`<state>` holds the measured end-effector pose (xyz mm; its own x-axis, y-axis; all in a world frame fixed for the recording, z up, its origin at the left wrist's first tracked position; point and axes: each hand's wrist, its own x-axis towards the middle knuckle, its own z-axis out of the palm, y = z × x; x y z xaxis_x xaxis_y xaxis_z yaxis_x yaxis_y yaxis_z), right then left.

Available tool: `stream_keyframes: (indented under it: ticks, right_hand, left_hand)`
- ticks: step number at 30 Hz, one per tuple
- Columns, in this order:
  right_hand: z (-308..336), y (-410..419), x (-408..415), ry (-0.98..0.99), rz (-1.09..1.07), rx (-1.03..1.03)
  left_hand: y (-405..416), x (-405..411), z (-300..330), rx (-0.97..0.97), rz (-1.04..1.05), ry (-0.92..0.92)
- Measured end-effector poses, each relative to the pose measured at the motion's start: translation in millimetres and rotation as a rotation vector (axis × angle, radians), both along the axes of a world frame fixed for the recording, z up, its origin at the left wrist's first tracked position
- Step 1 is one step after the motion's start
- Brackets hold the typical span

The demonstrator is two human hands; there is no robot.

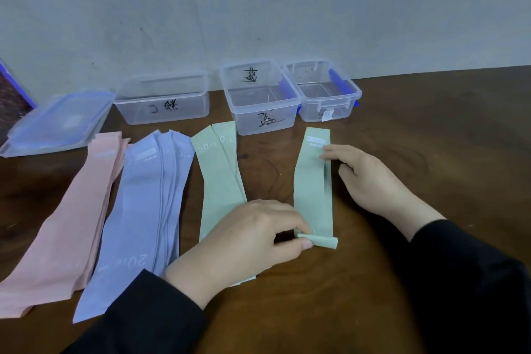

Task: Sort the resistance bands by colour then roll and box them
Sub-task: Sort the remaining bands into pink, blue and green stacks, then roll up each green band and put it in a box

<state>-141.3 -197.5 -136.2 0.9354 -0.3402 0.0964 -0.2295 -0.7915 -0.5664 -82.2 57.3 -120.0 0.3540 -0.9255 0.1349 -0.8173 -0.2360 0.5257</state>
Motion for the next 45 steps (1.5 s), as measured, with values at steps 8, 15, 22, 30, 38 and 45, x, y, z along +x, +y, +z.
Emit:
stream_keyframes:
  ticks: [8,15,22,30,38,45]
  right_hand:
    - [2,24,-26,-0.198,0.036,0.026]
    - [-5,38,-34,-0.111,0.032,-0.05]
    - [1,49,-52,-0.224,0.154,-0.057]
    - [-6,57,-107,-0.123,0.467,-0.173]
    - [-12,59,-104,-0.164,0.44,-0.194]
    - [-12,60,-103,-0.173,0.427,-0.184]
  left_hand:
    - [8,4,6,-0.037,0.041,-0.019]
    - [3,3,-1,0.094,-0.013,-0.151]
    - [7,-23,8,0.047,0.011,-0.367]
    - [19,-41,-12,0.023,0.007,-0.393]
    - [11,-43,-4,0.035,0.013,-0.445]
    - [10,-41,-9,0.045,0.048,-0.377]
